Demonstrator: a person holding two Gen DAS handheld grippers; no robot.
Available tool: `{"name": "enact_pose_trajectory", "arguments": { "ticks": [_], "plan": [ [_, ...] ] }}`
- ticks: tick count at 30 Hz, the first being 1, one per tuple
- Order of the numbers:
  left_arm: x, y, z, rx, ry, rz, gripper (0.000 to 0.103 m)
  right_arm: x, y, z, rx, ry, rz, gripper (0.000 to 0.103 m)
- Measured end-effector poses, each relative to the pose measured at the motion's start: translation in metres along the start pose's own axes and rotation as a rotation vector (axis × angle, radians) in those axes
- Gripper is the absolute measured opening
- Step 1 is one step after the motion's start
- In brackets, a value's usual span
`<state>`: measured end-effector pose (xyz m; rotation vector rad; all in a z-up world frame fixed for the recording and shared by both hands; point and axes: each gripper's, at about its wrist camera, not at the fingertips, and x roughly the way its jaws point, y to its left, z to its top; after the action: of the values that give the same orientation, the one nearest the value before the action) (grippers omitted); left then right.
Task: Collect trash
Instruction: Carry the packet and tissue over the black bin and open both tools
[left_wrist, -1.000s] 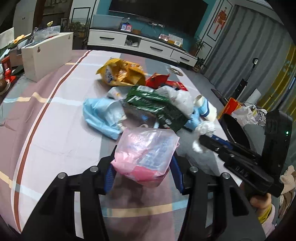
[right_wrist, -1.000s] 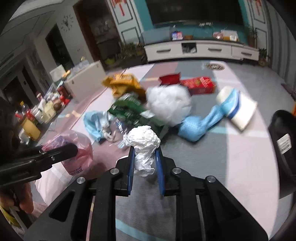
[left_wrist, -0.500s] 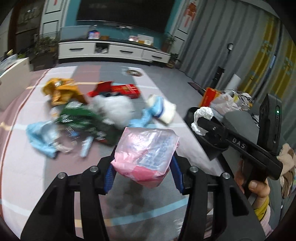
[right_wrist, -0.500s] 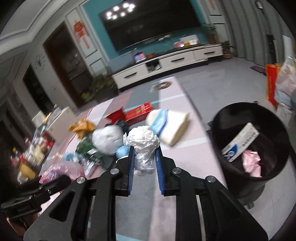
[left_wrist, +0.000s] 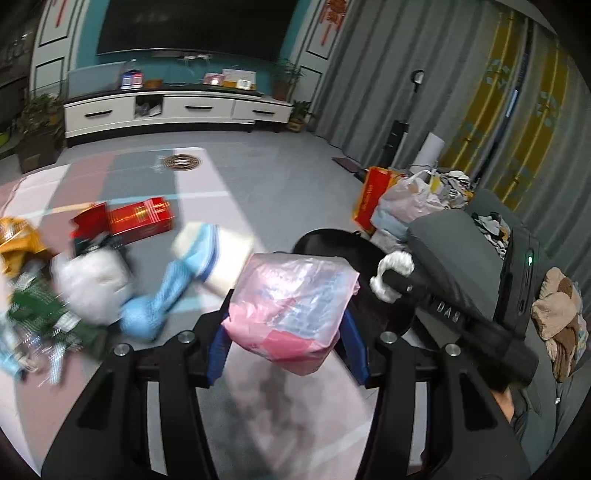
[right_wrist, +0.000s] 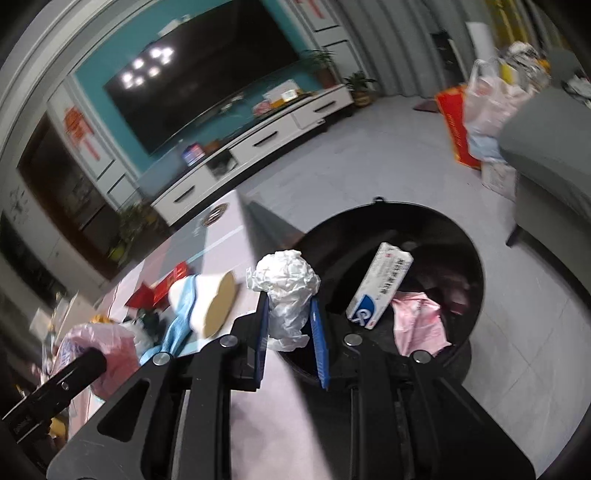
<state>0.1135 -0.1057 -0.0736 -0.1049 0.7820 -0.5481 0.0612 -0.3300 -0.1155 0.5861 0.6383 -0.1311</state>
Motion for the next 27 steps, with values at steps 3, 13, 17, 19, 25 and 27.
{"name": "enact_pose_trajectory", "arguments": {
  "ticks": [3, 13, 17, 19, 25, 27],
  "plan": [
    [0.027, -0.016, 0.01, 0.012, 0.012, -0.031, 0.054, 0.005, -0.011, 0.003, 0.034, 0.008, -0.014, 0.023],
    [0.106, -0.028, 0.02, -0.093, 0.098, -0.17, 0.085, 0.01, -0.049, 0.009, 0.187, -0.004, -0.107, 0.049],
    [0.112, -0.024, 0.014, -0.119, 0.118, -0.171, 0.086, 0.01, -0.054, 0.009, 0.21, 0.007, -0.115, 0.054],
    [0.108, -0.021, 0.008, -0.115, 0.121, -0.165, 0.09, 0.011, -0.055, 0.009, 0.216, 0.012, -0.11, 0.054],
    [0.077, -0.008, -0.013, -0.057, 0.105, -0.056, 0.096, 0.017, -0.038, 0.005, 0.191, 0.032, -0.089, 0.057],
    [0.061, -0.003, -0.022, -0.019, 0.095, -0.005, 0.1, 0.021, -0.026, 0.003, 0.154, 0.045, -0.081, 0.058]
  ]
}}
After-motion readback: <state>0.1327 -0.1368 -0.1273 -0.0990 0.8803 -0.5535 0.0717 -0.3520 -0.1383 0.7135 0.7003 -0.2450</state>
